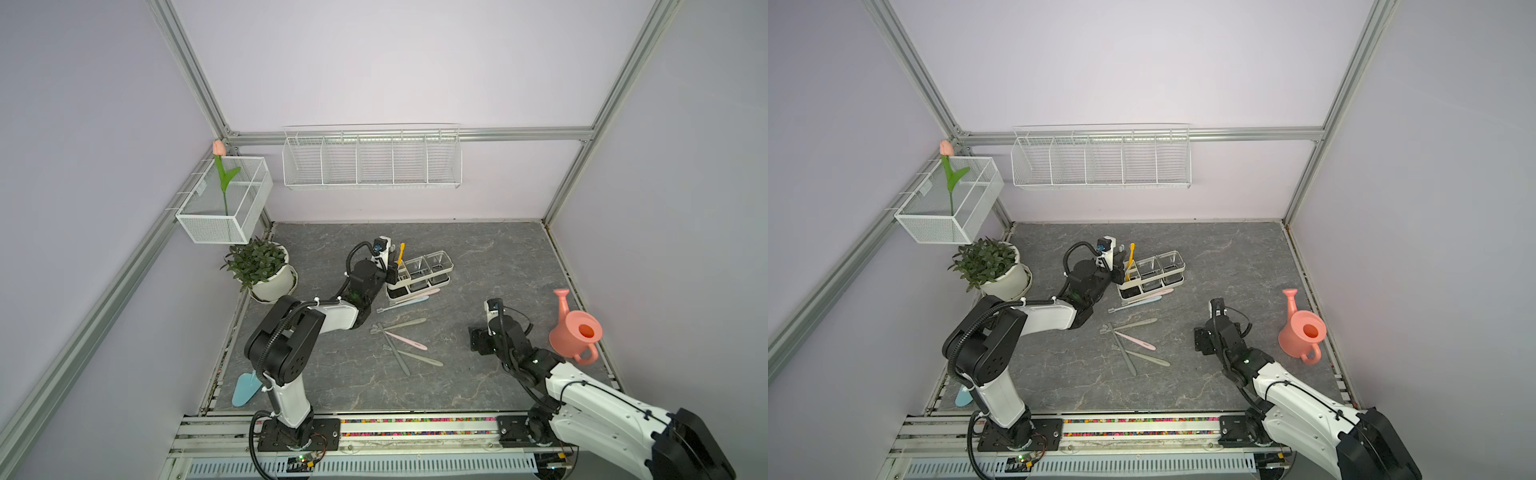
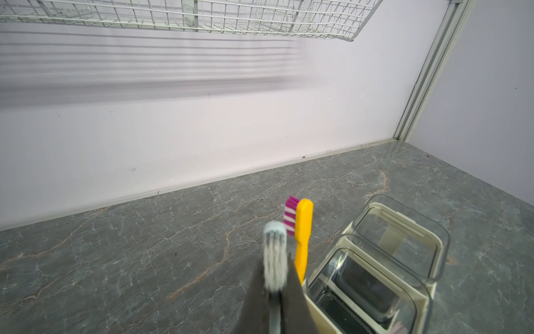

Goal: Place the toothbrush into the toothbrush holder
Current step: Place the toothbrush in the toothbrush holder.

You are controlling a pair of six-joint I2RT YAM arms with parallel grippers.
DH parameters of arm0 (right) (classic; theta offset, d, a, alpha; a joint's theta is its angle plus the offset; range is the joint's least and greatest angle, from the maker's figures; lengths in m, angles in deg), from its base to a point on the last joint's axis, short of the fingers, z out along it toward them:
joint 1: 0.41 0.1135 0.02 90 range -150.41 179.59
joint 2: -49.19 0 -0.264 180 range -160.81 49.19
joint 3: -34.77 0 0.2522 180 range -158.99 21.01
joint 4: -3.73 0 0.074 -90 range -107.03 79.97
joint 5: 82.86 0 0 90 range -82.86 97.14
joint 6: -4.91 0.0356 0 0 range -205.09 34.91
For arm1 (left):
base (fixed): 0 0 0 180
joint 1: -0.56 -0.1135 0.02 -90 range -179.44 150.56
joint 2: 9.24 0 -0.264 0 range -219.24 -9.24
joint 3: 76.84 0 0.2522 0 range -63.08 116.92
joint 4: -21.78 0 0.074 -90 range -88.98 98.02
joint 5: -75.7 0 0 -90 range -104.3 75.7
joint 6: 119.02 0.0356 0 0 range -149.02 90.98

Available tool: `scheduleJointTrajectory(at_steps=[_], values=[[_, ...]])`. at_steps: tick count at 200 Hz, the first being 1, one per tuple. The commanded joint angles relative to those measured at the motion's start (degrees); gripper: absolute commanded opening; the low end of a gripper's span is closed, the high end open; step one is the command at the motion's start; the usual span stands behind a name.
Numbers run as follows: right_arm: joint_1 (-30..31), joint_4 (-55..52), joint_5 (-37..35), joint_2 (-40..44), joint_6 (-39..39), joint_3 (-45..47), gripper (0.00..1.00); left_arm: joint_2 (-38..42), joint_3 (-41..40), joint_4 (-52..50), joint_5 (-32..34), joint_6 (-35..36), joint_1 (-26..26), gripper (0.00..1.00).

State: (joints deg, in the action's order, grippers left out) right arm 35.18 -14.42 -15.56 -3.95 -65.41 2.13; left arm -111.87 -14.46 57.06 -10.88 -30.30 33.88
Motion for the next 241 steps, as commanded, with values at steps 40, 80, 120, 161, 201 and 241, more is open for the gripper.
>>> scheduleJointTrajectory(at_steps=[40, 80, 120, 161, 201, 241], values=[[-0.39, 0.35, -0.67, 1.00, 0.47, -0.73, 0.89, -1.63, -1.83, 3.24, 0.36, -1.44, -0.26, 0.00], [-0.43, 0.43, -0.55, 1.05, 0.43, -0.73, 0.89, -2.13, -1.88, 3.26, 0.31, -1.45, -0.27, 0.00], [-0.40, 0.51, -0.58, 1.40, 0.41, -0.55, 0.89, -2.47, -1.84, 2.64, 0.34, -1.67, -0.27, 0.00], [-0.39, 0.47, -0.61, 1.41, 0.39, -0.60, 0.89, -3.51, -2.15, 3.96, 0.68, -2.65, -0.27, 0.00], [-0.36, 0.52, -0.59, 1.50, 0.43, -0.46, 0.89, -3.50, -1.75, 3.27, 0.55, -3.36, -0.27, 0.00], [-0.39, 0.60, -0.50, 1.55, 0.36, -0.51, 0.89, -2.97, -1.70, 2.64, 0.50, -3.07, -0.23, 0.00]])
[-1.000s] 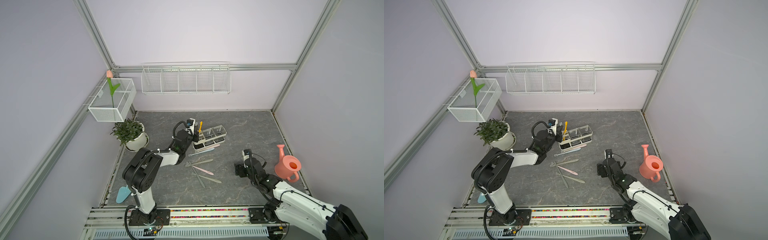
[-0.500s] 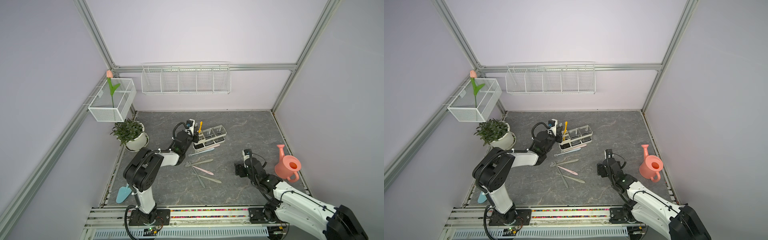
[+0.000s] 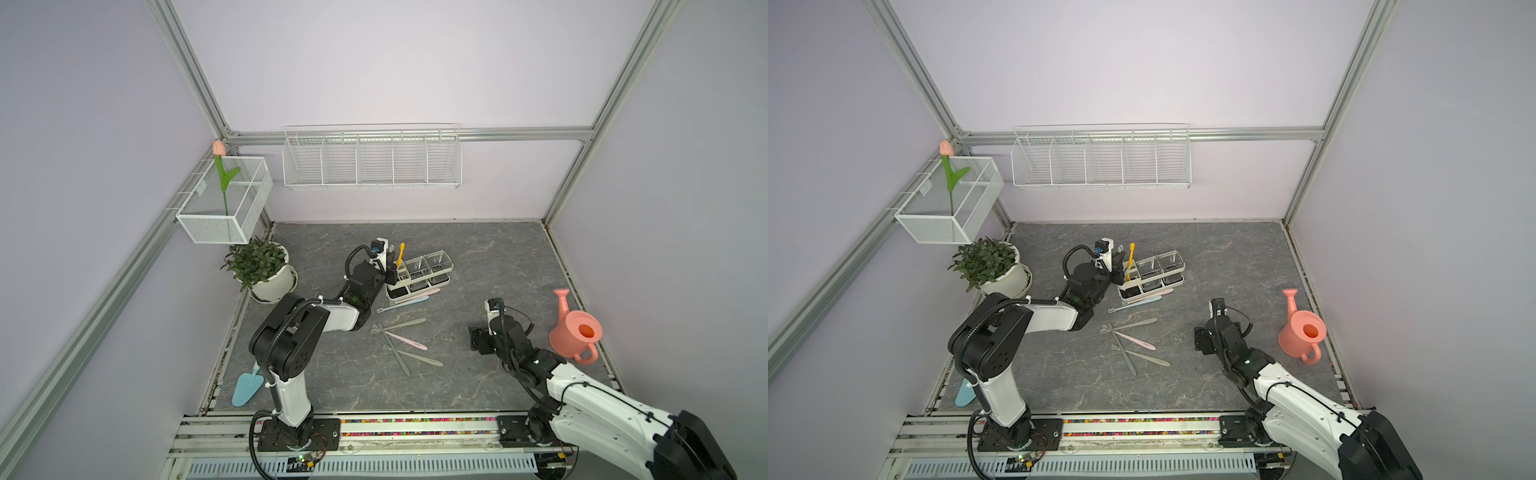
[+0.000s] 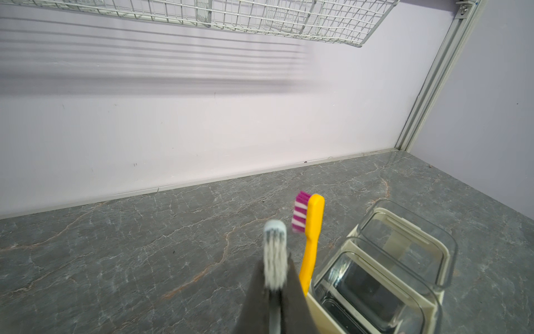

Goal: Place the toothbrush into the toothbrush holder
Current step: Place the toothbrush in the toothbrush holder.

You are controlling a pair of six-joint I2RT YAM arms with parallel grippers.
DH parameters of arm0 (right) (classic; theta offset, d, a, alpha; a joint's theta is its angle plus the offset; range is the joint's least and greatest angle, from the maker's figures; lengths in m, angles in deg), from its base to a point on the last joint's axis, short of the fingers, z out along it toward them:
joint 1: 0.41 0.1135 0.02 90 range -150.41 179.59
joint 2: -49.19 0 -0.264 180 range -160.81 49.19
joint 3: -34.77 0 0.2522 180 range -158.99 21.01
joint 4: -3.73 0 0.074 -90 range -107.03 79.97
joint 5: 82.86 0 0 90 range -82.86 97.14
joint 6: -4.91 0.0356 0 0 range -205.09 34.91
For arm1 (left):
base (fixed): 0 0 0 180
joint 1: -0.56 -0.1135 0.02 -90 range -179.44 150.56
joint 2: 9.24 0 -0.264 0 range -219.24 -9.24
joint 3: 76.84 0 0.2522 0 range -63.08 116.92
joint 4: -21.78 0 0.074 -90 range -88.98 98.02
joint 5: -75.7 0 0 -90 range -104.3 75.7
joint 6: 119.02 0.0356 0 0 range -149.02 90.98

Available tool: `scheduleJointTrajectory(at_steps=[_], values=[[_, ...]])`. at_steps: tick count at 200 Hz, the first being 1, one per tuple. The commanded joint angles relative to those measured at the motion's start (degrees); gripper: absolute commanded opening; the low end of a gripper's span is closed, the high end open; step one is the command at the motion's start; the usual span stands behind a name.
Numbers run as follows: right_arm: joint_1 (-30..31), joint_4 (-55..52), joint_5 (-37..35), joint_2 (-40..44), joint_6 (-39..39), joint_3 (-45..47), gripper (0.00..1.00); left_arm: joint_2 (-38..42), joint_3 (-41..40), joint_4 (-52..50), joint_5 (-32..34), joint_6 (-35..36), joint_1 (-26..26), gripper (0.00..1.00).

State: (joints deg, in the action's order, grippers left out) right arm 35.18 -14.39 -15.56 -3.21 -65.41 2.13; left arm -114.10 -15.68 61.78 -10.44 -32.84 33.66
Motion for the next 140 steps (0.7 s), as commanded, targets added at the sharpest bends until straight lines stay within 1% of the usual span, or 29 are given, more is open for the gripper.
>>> scheduleJointTrajectory(at_steps=[1, 71, 140], values=[[-0.41, 0.54, -0.46, 0.81, 0.40, -0.48, 0.89, -0.76, -0.52, -2.08, 0.08, -0.60, -0.03, 0.00], [-0.42, 0.56, -0.38, 0.72, 0.36, -0.55, 0.89, -0.62, -0.29, -2.54, -1.61, -0.96, 0.04, 0.00], [-0.38, 0.58, -0.36, 0.47, 0.37, -0.55, 0.89, 0.82, -0.25, -4.34, -1.36, 0.13, 0.09, 0.12]])
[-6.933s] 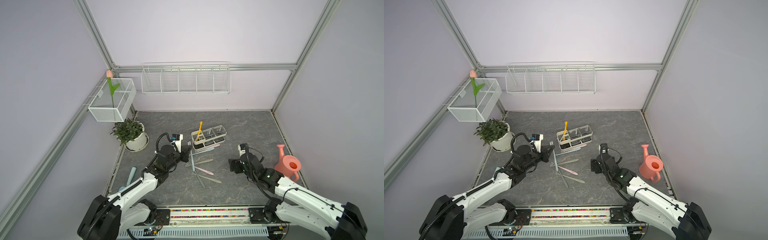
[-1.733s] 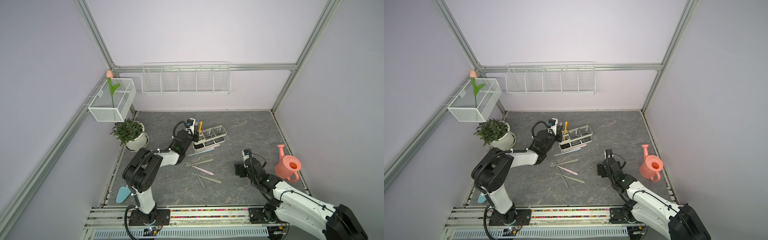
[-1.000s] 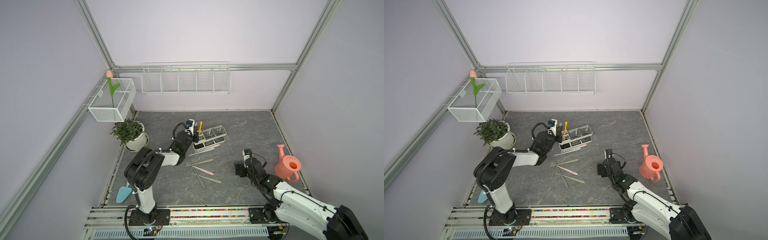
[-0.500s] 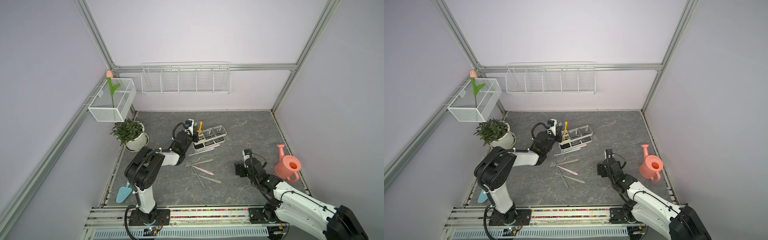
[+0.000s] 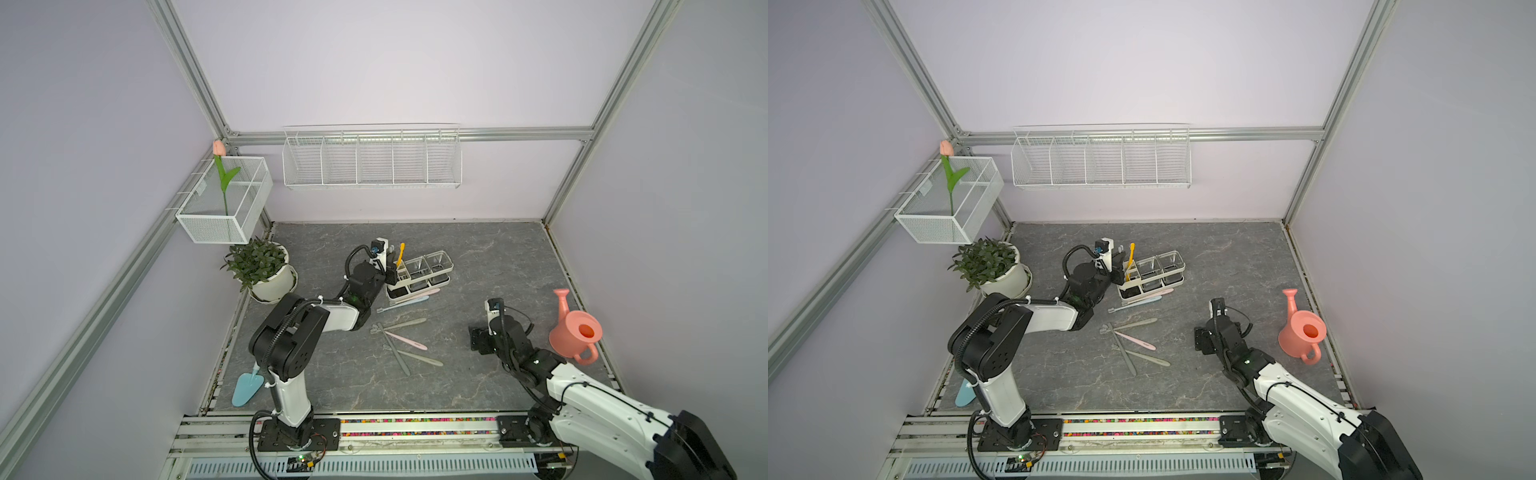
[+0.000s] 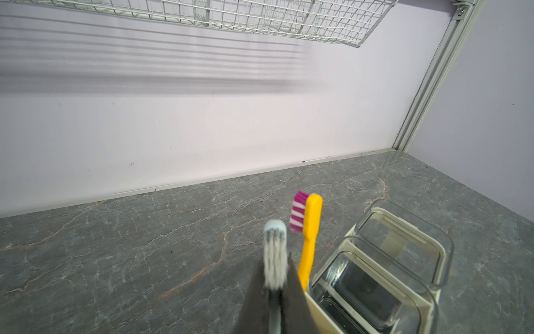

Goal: Place the toothbrush into the toothbrush holder
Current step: Place the toothbrush in the toothbrush holder.

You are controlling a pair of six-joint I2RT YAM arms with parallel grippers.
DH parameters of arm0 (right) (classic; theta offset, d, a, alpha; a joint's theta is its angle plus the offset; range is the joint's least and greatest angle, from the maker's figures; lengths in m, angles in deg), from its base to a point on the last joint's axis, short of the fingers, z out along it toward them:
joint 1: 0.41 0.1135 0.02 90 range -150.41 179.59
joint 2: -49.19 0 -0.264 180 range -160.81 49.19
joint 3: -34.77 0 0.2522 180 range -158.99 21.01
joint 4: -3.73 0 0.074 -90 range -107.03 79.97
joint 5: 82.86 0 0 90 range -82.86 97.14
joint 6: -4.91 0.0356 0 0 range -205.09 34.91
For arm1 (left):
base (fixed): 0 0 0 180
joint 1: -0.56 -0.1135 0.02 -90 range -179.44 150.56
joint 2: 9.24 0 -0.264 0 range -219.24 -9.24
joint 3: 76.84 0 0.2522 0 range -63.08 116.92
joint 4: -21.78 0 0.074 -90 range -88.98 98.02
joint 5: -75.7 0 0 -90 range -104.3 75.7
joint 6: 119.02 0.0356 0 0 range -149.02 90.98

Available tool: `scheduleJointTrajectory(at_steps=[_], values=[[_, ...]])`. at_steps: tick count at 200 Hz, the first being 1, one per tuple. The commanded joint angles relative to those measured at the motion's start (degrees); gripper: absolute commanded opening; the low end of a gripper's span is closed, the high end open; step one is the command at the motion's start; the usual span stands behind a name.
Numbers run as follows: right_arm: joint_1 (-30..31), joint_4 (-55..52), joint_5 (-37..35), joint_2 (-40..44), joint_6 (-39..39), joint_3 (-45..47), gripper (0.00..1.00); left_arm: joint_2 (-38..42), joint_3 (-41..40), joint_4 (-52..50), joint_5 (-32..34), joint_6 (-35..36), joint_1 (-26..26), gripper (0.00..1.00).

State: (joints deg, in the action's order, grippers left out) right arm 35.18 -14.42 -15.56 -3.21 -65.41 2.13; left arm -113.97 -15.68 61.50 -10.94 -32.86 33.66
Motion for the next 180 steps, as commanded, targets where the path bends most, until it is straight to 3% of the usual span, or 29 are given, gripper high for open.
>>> scheduleJointTrajectory(at_steps=[1, 40, 180], values=[[-0.37, 0.60, -0.39, 0.46, 0.41, -0.59, 0.89, 0.68, -0.27, -4.07, -0.88, 0.15, 0.06, 0.12], [-0.41, 0.60, -0.51, 0.28, 0.37, -0.63, 0.89, 0.49, -0.39, -3.82, -0.83, -0.12, 0.17, 0.26], [-0.42, 0.60, -0.28, 0.61, 0.36, -0.55, 0.89, 1.41, 0.13, -4.17, -1.34, 1.37, 0.47, 0.37]])
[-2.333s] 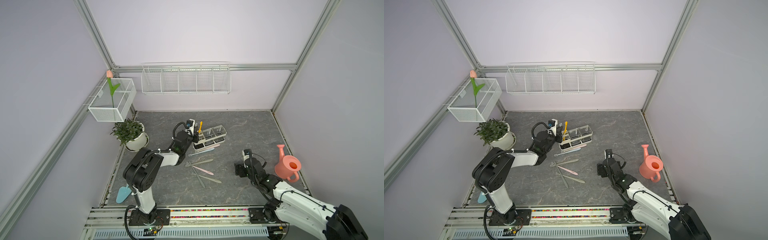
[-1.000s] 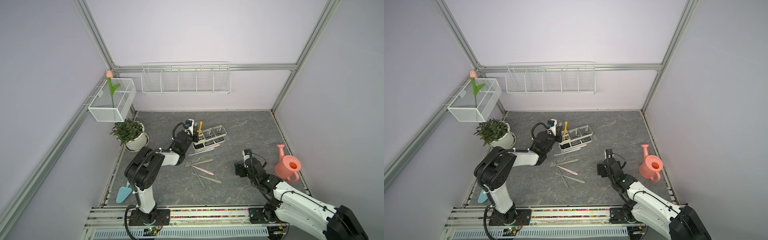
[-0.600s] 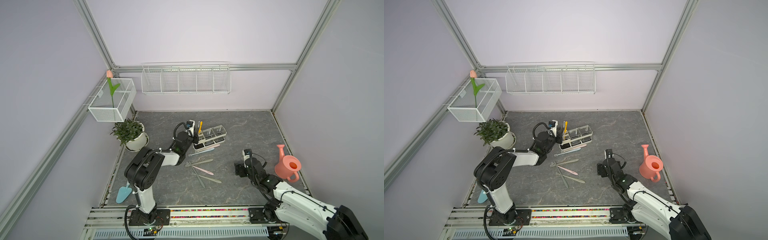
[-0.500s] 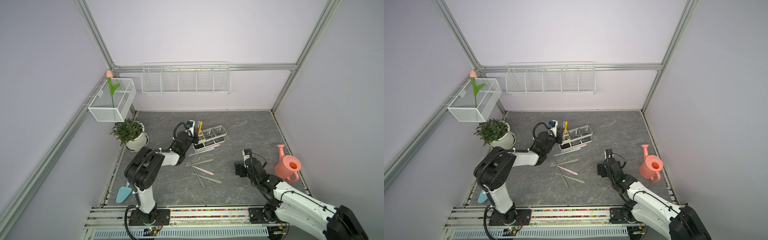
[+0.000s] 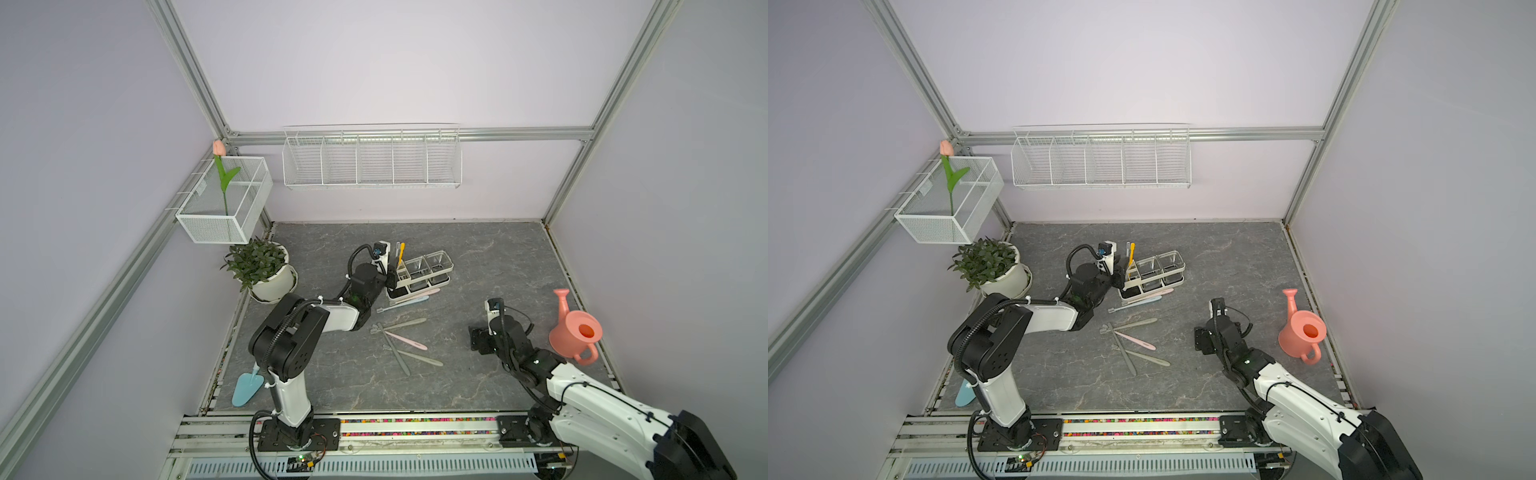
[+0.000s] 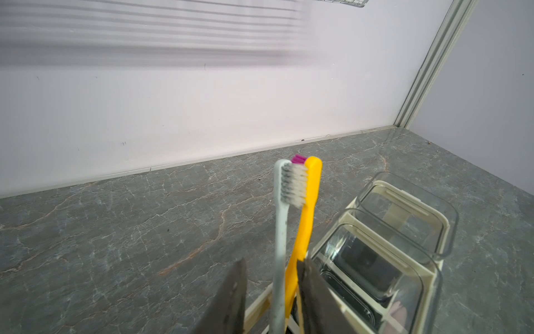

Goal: Place the toothbrush into the toothbrush holder
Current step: Place the toothbrush in the toothbrush holder.

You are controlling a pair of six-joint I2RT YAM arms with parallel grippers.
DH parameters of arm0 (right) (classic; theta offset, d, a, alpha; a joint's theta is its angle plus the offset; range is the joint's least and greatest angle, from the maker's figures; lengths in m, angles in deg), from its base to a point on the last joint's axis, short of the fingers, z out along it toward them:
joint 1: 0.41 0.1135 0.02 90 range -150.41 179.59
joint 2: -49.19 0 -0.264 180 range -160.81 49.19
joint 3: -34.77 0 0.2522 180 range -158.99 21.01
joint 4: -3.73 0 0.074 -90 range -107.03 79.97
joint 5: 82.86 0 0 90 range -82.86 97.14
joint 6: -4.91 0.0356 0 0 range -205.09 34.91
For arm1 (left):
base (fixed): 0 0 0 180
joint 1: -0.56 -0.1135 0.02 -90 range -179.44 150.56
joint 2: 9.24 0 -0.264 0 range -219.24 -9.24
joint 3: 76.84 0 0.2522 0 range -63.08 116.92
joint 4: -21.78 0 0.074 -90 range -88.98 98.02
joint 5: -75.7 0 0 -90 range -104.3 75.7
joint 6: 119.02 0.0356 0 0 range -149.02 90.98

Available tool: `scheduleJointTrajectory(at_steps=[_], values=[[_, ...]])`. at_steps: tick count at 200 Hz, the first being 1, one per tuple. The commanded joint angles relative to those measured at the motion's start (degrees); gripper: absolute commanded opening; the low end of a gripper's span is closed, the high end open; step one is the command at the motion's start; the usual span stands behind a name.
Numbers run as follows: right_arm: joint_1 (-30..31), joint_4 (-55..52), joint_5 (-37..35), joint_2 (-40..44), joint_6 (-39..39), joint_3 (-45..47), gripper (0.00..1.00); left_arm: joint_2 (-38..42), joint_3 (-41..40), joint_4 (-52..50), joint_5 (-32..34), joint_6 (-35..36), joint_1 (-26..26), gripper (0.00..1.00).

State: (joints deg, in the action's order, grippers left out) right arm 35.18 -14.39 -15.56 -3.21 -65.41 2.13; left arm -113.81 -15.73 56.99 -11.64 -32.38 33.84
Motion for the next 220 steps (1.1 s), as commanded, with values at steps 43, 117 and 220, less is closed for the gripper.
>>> scheduleJointTrajectory(at_steps=[43, 117, 220], values=[[-0.38, 0.58, -0.23, 0.58, 0.27, -0.59, 0.89, 2.27, 0.56, -1.11, -0.83, 1.93, 0.47, 0.40], [-0.43, 0.58, -0.14, 0.63, 0.29, -0.55, 0.89, 4.30, 0.49, -2.03, -0.66, 2.65, 0.76, 0.44], [-0.41, 0.58, 0.01, 0.17, 0.32, -0.66, 0.89, 10.50, -0.99, -5.72, 1.00, 2.99, 1.53, 0.45]])
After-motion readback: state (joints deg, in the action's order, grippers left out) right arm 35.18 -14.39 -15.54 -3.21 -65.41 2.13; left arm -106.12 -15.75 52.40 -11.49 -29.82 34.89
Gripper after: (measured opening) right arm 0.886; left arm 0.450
